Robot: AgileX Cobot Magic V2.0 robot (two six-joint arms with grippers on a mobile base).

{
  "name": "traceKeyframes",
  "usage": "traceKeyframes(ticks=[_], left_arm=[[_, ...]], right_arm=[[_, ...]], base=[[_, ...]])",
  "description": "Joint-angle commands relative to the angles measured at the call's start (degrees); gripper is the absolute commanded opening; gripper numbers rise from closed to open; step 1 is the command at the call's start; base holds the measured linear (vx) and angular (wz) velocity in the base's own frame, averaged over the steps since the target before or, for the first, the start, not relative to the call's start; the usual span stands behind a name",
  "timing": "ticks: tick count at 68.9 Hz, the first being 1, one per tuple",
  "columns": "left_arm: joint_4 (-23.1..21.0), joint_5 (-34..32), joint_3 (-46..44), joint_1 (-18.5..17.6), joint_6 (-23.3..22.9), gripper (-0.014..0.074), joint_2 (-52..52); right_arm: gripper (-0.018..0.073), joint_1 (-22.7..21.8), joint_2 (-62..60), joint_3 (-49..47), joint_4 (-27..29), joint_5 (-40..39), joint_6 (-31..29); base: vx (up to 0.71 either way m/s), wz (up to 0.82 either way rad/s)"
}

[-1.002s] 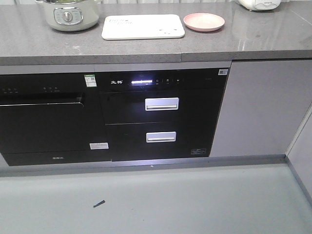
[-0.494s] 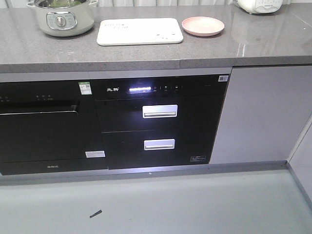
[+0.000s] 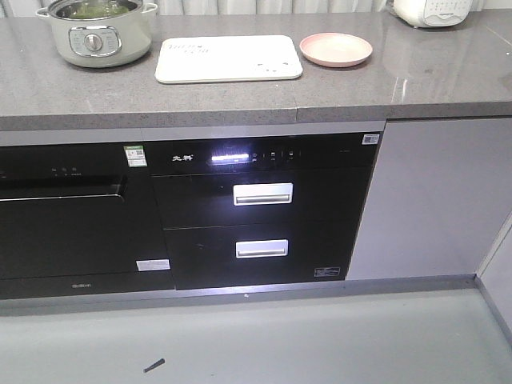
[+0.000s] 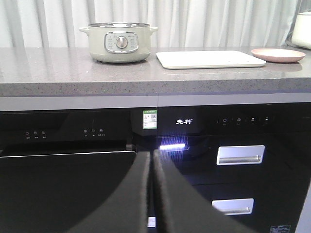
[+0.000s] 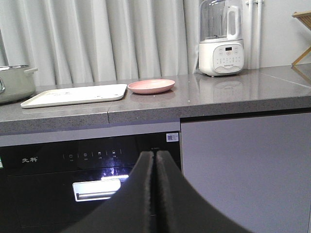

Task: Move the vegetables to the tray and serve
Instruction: 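Drive the base forward toward the counter with the pot and tray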

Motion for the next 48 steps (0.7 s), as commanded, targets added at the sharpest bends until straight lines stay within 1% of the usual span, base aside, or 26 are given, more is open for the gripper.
traceKeyframes(ticks=[1,48], left_arm=[[0.0,-4.4,1.5,0.0,-0.1,-0.0006,-0.8],[0.0,-4.4,1.5,0.0,-0.1,-0.0006,-0.8]], right_arm=[[-0.0003,-0.3,-0.3,0.8,-0.2,-4.5,0.0],[-0.0003,-0.3,-0.3,0.8,-0.2,-4.5,0.0]], base=[[0.09,0.01],[0.09,0.01]])
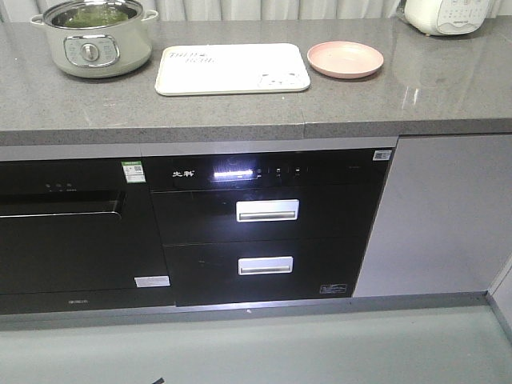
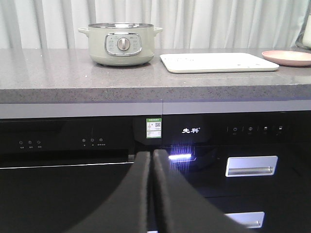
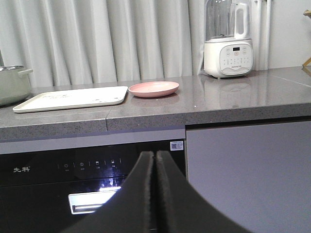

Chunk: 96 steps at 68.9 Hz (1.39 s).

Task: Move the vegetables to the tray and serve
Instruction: 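Drive the base forward toward the counter with the pot and tray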

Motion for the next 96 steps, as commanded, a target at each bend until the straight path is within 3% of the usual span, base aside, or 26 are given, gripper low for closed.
traceKeyframes(ticks=[1,96], left_arm=[[0.0,-4.4,1.5,0.0,-0.1,-0.0006,-0.8],[0.0,-4.4,1.5,0.0,-0.1,-0.0006,-0.8]], right_arm=[[-0.0003,-0.3,-0.3,0.8,-0.2,-4.5,0.0],[-0.0003,-0.3,-0.3,0.8,-0.2,-4.5,0.0]], base=[[0.08,0.01],[0.10,0.00]])
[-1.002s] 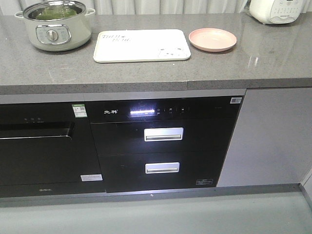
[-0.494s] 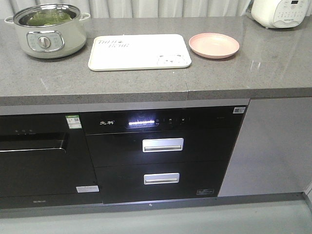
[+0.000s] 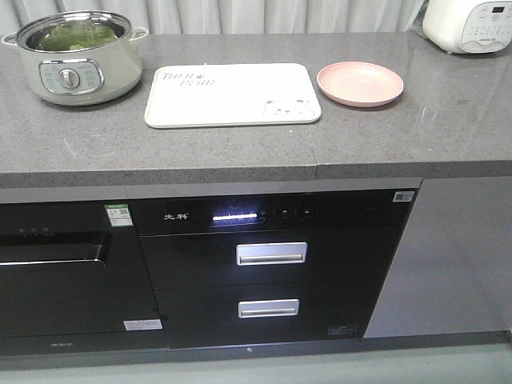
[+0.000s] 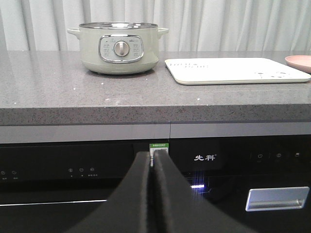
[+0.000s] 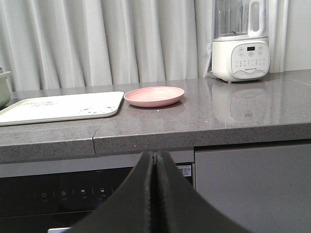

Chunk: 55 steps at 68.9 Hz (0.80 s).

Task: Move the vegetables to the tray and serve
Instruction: 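Drive closer and align the base in front of the tray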

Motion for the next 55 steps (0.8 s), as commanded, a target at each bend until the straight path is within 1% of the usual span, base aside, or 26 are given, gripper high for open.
traceKeyframes(ticks=[1,55], left_arm=[[0.0,-4.4,1.5,0.0,-0.1,-0.0006,-0.8],[0.0,-4.4,1.5,0.0,-0.1,-0.0006,-0.8]], right_arm=[[-0.0003,-0.3,-0.3,0.8,-0.2,-4.5,0.0],[-0.0003,-0.3,-0.3,0.8,-0.2,-4.5,0.0]], base=[[0.09,0.01],[0.08,0.01]])
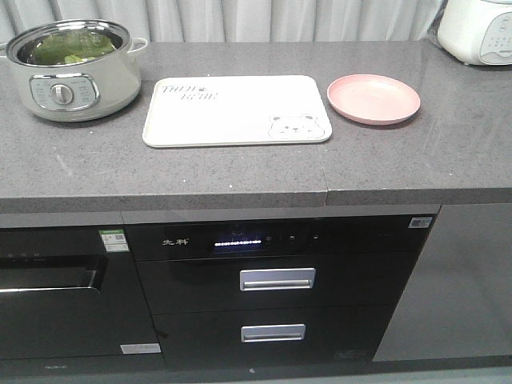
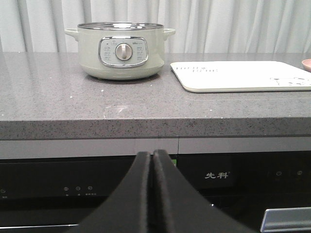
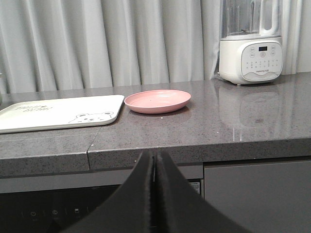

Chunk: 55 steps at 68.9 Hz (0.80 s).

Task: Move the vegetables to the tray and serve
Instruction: 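Drive closer and align the base in front of the tray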

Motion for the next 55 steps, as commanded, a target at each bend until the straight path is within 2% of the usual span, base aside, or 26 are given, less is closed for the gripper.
traceKeyframes(ticks=[1,55], left_arm=[[0.0,-4.4,1.5,0.0,-0.1,-0.0006,-0.8],[0.0,-4.4,1.5,0.0,-0.1,-0.0006,-0.8]], right_arm=[[-0.0003,-0.3,-0.3,0.8,-0.2,-4.5,0.0],[-0.0003,-0.3,-0.3,0.8,-0.2,-4.5,0.0]], base=[[0.07,0.00],[0.09,-0.01]])
